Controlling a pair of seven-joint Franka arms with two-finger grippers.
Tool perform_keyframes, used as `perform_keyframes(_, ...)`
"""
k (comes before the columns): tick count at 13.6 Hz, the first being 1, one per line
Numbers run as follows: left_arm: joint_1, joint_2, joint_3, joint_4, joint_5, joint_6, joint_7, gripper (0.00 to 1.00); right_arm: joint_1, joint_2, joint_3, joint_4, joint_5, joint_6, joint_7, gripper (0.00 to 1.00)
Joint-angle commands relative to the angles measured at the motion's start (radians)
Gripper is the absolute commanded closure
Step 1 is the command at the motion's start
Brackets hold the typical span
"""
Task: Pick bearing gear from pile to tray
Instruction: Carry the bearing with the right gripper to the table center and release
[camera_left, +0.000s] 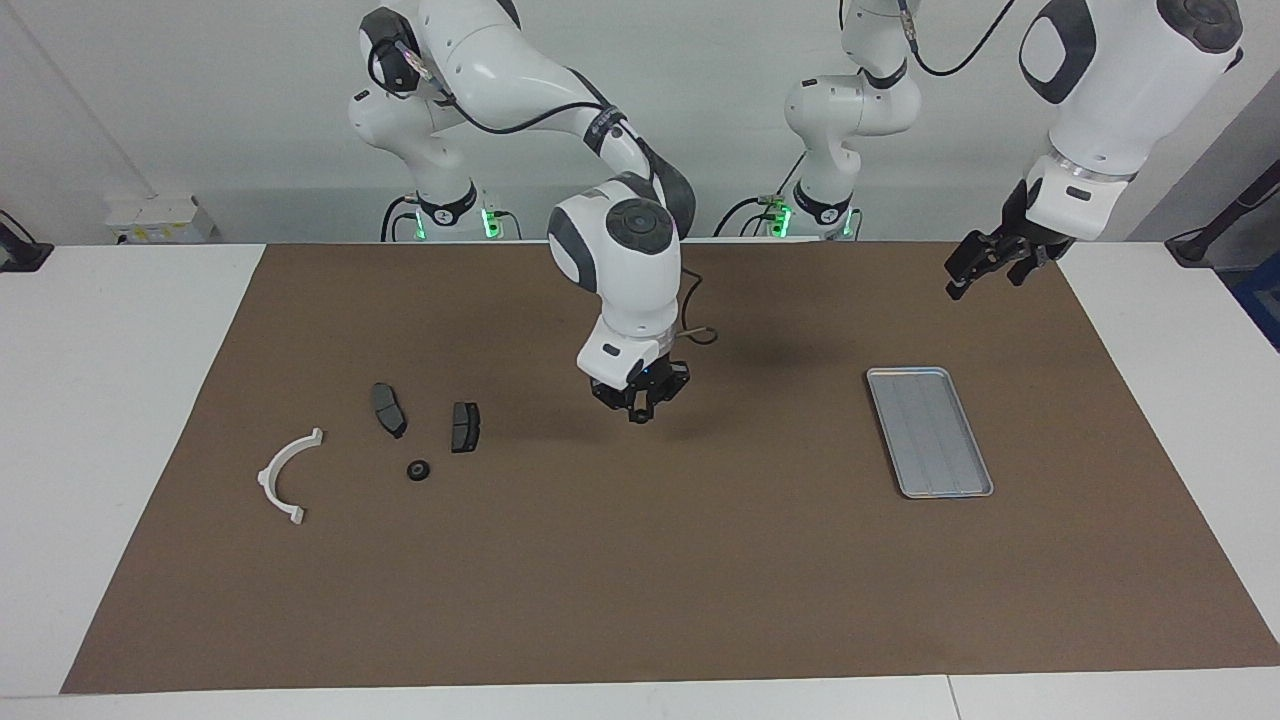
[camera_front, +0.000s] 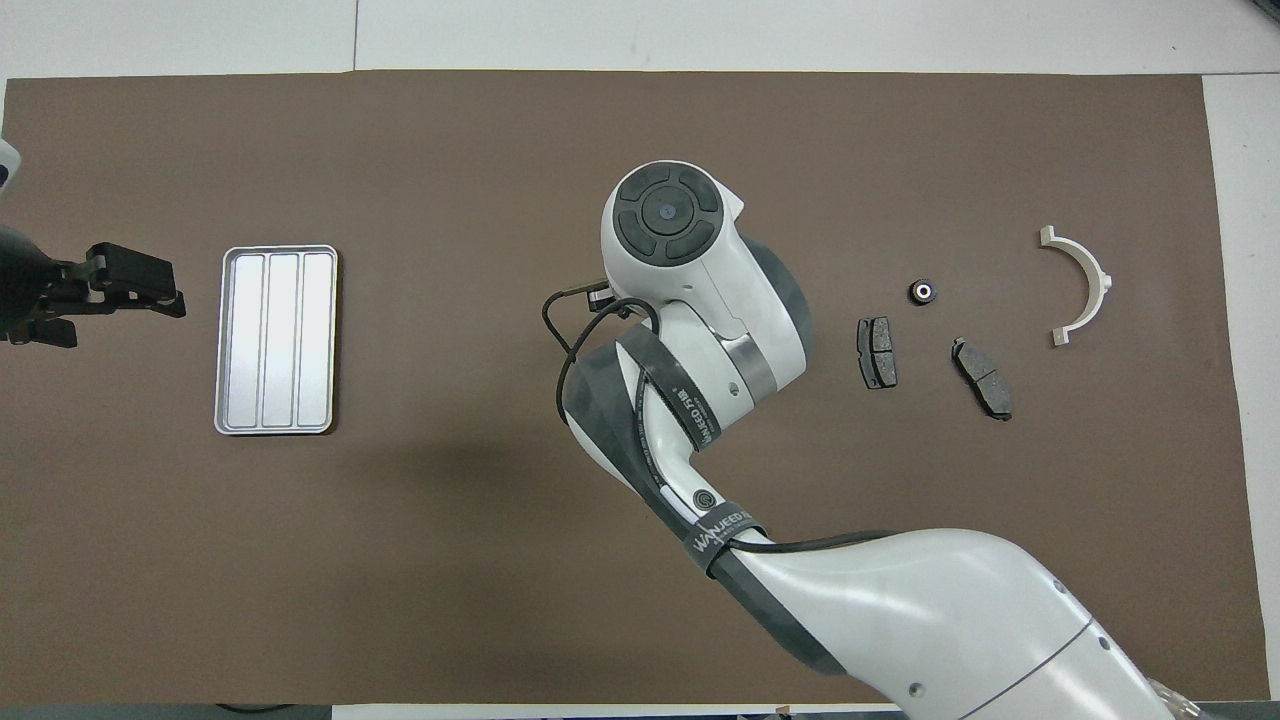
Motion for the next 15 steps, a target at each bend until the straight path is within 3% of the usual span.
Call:
perform_keyframes(1,-0.002,-0.029,0.002,-0.033,-0.011,0.01,0.009,0.0,0.016,0.041,-0.001,0.02,0.023,0.034,0.038,0.96)
perform_keyframes(6,-0.002,-0.029,0.002,-0.033,-0.011,0.01,0.007,0.0,0.082,0.078,-0.001,-0.001,0.036,0.096,0.107,0.97)
perform_keyframes(13,-0.005,-0.029,-0.002,-0.031,-0.011,0.01,0.007,0.0,0.089,0.095,0.0,-0.095,0.04,0.233,0.11,0.97)
perform_keyframes(15,-0.003,-0.029,-0.002,-0.031,-0.011,0.007,0.009,0.0,0.091,0.095,0.0,-0.101,0.04,0.235,0.11,0.89)
